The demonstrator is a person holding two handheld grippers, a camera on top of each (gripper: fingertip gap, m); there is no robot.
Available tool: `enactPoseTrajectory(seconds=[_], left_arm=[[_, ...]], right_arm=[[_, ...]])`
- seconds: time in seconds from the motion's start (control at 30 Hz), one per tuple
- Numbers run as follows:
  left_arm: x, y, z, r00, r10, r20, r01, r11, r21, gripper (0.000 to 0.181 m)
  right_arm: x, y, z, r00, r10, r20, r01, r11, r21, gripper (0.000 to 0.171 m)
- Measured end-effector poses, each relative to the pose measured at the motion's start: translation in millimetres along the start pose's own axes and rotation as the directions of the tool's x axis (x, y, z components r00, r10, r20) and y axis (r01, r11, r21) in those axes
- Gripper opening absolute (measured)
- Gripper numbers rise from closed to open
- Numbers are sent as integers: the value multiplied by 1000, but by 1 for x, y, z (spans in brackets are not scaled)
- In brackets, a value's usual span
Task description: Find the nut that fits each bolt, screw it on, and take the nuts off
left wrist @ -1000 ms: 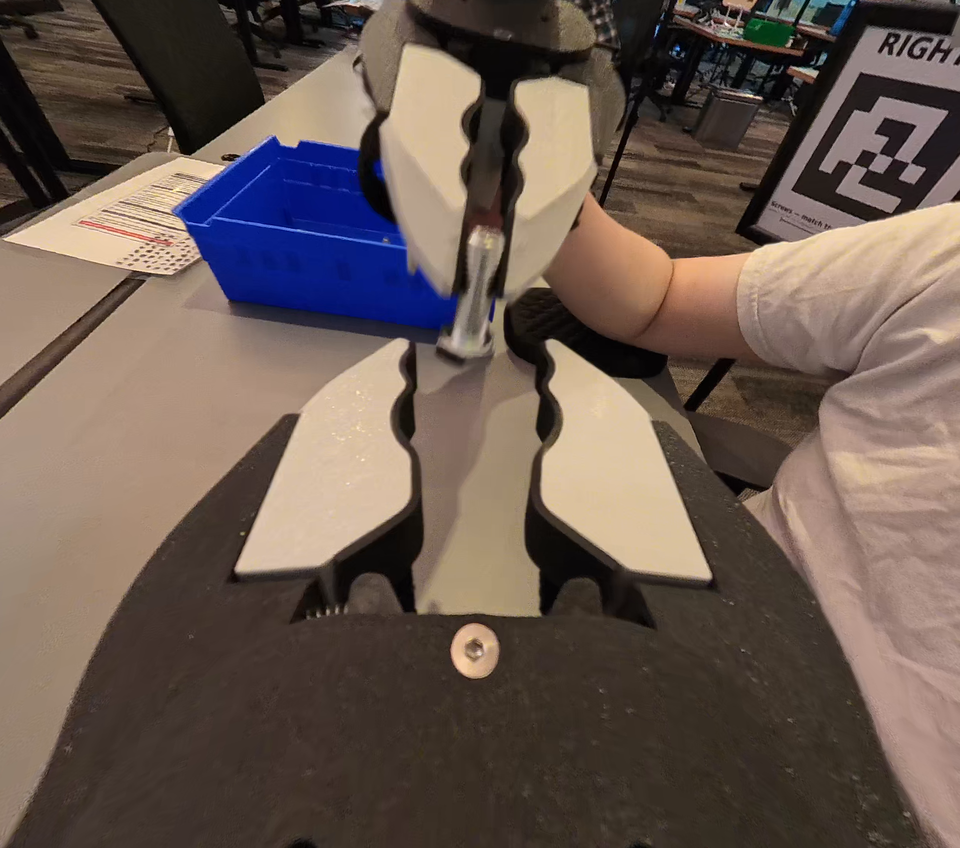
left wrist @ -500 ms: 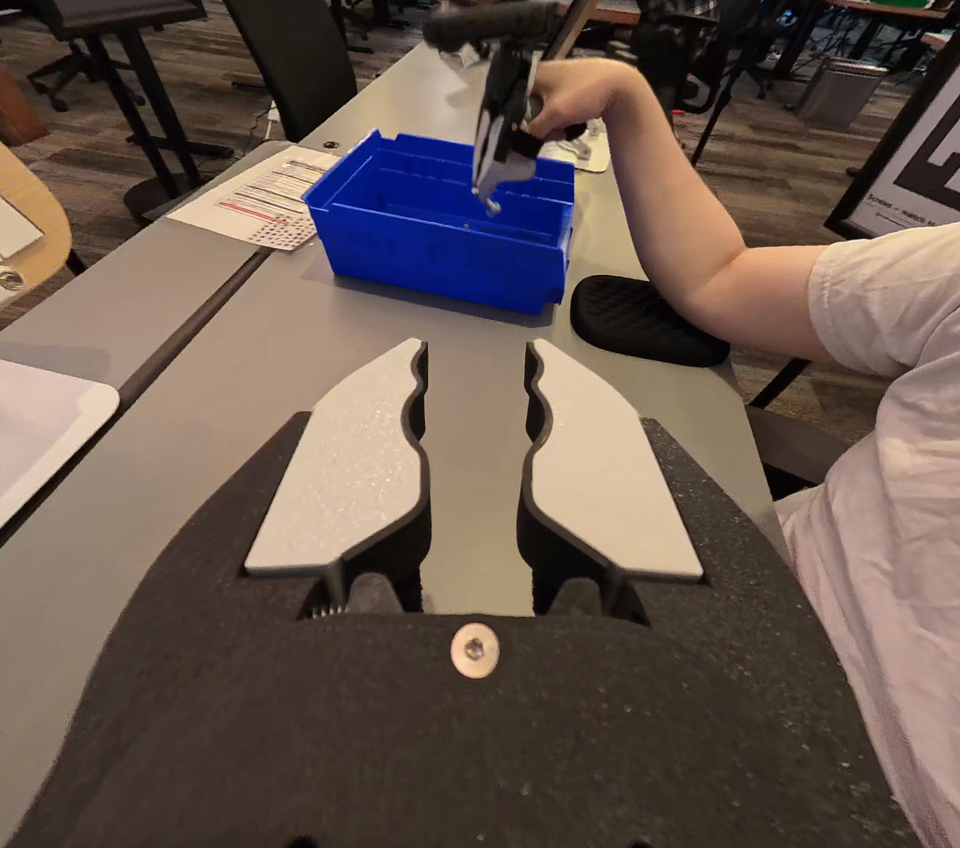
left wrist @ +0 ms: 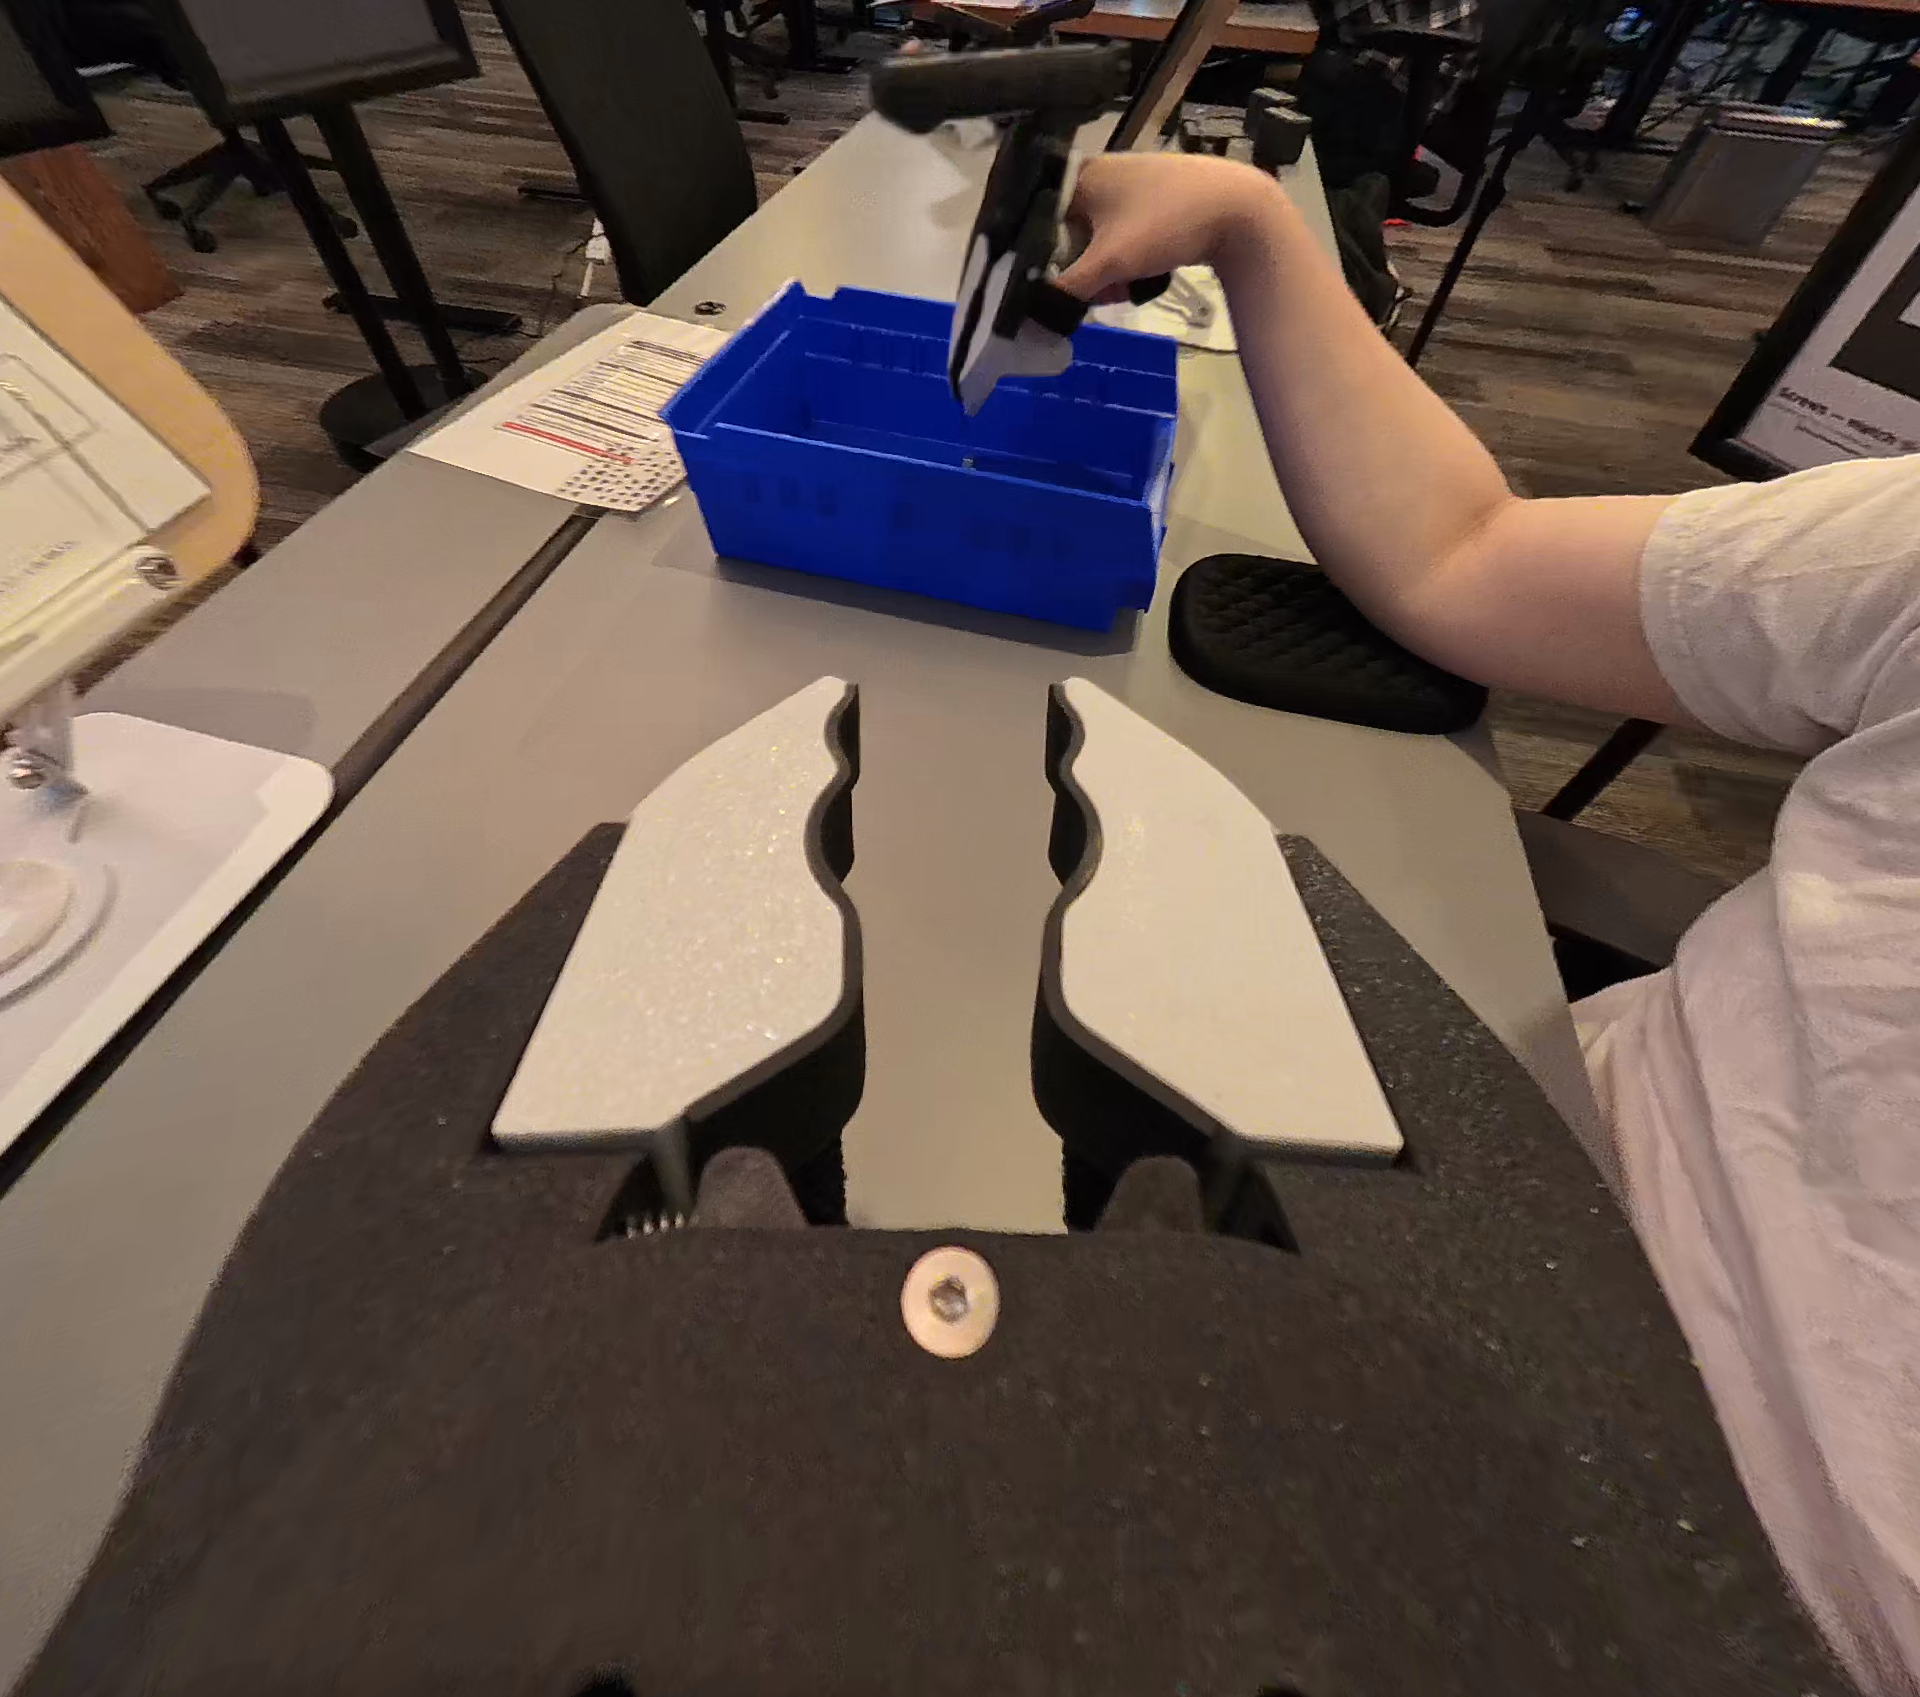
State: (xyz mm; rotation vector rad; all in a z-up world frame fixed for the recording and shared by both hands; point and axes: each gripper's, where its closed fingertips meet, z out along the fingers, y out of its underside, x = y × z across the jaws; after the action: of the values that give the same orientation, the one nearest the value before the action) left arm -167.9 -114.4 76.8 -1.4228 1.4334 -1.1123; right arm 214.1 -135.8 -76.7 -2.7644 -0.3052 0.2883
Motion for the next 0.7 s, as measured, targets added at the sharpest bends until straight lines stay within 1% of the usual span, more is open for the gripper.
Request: enactPoseTrajectory(seconds=[0.1,0.2,0.3,0.4,0.47,0.53,0.57,0.63,0.7], left_arm=[[-13,-8,-22,996,29,89,-30,999,12,33],[-38,-13,-60,964,64,259,-64,998,-10,33],[-66,-6,-113,881,96,463,-59,994,-94,33],[-92,24,-177,761,92,642,65,974,-216,30],[-106,60,-218,677,115,727,197,923,-329,25],[-113,100,-248,634,176,753,309,835,-455,21],[-115,120,-258,629,174,757,377,784,-493,22],[-117,155,-269,626,105,772,517,686,-512,19],[-126,178,-279,565,39,824,634,618,-465,7]], right_arm=[[-12,-28,-27,996,-65,-59,74,985,154,24],[-33,-61,-58,981,-139,-136,177,925,335,24],[-61,-89,-92,961,-191,-201,268,821,504,23],[-89,-107,-118,946,-229,-231,325,709,626,23],[-102,-113,-128,937,-240,-255,350,661,664,23],[-109,-117,-129,926,-251,-281,376,645,666,23],[-111,-118,-128,921,-255,-293,388,642,661,23],[-113,-119,-123,914,-263,-308,404,649,645,23],[-115,-120,-113,911,-279,-303,410,672,617,23]])
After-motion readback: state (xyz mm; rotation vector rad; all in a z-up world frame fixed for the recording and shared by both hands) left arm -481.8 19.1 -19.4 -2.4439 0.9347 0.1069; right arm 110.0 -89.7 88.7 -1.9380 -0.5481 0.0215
